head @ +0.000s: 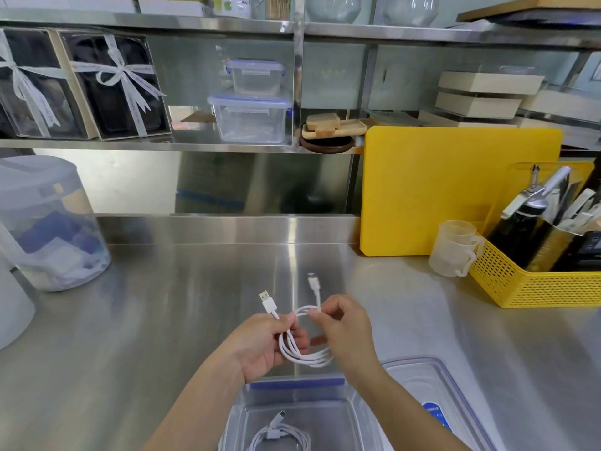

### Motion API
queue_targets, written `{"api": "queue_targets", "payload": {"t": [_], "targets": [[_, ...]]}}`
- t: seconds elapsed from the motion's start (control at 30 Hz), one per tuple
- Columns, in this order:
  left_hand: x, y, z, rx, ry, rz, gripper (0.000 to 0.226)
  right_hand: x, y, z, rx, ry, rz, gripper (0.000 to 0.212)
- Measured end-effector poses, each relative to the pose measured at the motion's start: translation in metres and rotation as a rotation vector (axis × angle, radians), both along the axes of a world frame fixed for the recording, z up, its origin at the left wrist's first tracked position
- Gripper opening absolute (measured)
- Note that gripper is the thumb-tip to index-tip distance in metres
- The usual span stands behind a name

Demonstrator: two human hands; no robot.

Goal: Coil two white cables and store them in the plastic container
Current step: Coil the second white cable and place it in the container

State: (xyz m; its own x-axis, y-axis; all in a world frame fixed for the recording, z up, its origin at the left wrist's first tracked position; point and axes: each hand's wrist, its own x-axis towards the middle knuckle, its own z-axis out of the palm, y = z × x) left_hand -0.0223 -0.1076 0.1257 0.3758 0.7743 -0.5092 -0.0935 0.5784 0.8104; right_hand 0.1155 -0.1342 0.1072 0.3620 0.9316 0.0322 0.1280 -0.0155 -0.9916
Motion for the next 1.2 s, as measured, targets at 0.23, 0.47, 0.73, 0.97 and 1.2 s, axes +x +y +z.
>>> {"api": "queue_targets", "payload": {"t": [0.23, 0.47, 0.73, 0.97, 1.2], "targets": [[0.011, -0.003, 0.0, 0.344, 0.374, -0.062, 0.021, 0.009, 0.004, -0.006, -0.229, -0.499, 0.111, 0.026], [0.005, -0.001, -0.009, 0.369, 0.28, 0.132, 0.029, 0.018, 0.001, -0.004, -0.206, -0.432, 0.165, 0.023], [0.006, -0.003, -0.012, 0.414, 0.332, 0.148, 0.023, 0.014, -0.004, -0.008, -0.132, -0.286, 0.136, 0.023], [0.005, -0.005, -0.023, 0.46, 0.53, -0.02, 0.025, 0.023, -0.003, -0.015, -0.198, -0.392, 0.152, 0.017], [0.008, -0.016, -0.036, 0.526, 0.813, -0.27, 0.011, 0.027, -0.022, -0.02, -0.226, -0.703, 0.255, 0.01]]}}
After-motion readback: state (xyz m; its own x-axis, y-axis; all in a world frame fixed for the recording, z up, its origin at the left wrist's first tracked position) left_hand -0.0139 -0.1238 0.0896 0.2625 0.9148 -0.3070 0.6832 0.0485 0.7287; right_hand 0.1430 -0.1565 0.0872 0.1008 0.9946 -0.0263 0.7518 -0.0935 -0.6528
